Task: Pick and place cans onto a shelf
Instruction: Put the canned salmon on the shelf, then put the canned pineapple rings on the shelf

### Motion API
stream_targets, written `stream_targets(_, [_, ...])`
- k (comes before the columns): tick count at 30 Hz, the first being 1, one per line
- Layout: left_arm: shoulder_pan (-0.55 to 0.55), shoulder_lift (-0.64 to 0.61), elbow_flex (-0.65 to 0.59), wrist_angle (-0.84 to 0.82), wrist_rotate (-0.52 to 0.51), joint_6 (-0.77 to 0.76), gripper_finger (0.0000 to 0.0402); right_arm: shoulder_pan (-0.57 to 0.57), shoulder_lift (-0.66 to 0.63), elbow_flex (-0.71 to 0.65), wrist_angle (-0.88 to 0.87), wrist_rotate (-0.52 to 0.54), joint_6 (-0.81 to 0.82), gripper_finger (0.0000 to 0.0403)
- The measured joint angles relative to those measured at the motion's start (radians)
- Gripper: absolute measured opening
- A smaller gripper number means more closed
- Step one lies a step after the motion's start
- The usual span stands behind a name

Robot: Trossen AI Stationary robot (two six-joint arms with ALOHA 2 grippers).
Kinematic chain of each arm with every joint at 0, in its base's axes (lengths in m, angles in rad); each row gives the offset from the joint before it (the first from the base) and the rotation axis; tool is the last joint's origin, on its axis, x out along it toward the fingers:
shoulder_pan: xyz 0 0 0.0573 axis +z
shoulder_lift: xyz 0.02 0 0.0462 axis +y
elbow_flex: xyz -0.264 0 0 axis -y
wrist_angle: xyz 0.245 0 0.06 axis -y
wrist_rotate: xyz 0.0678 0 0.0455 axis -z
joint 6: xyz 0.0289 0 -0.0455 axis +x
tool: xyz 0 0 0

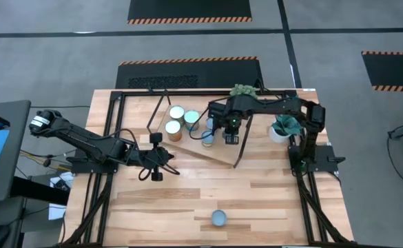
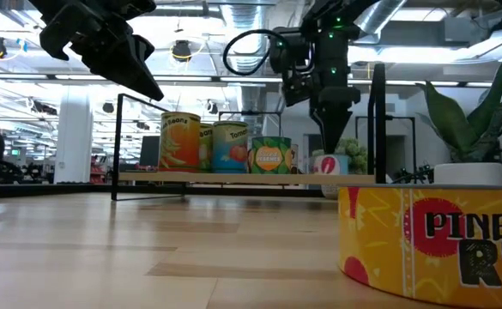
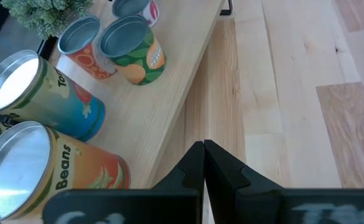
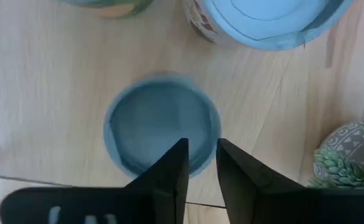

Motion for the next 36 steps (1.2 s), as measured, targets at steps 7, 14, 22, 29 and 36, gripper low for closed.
stream_targets(7, [0.0, 0.0, 0.0, 0.002, -0.005, 0.007, 0.0, 0.037, 0.0, 0.184, -0.146, 0.001, -0.011, 0.0112])
stream_targets(14, [0.0, 0.0, 0.0, 0.001, -0.005, 0.006, 0.0, 0.158, 0.0, 0.355, -0.241, -0.152, 0.238, 0.0109])
stream_targets(22, [0.0, 0.0, 0.0, 0.0, -0.005, 0.005, 0.0, 0.443, 0.0, 0.35, -0.215, -0.259, 0.365, 0.0108])
stream_targets(29, [0.0, 0.0, 0.0, 0.0, -0.005, 0.004, 0.0, 0.687, 0.008, 0.294, 0.012, -0.08, 0.441, 0.0108])
stream_targets(36, [0.0, 0.0, 0.0, 0.002, -0.002, 0.023, 0.0, 0.805, 0.058, 0.245, 0.246, 0.028, 0.613, 0.0108])
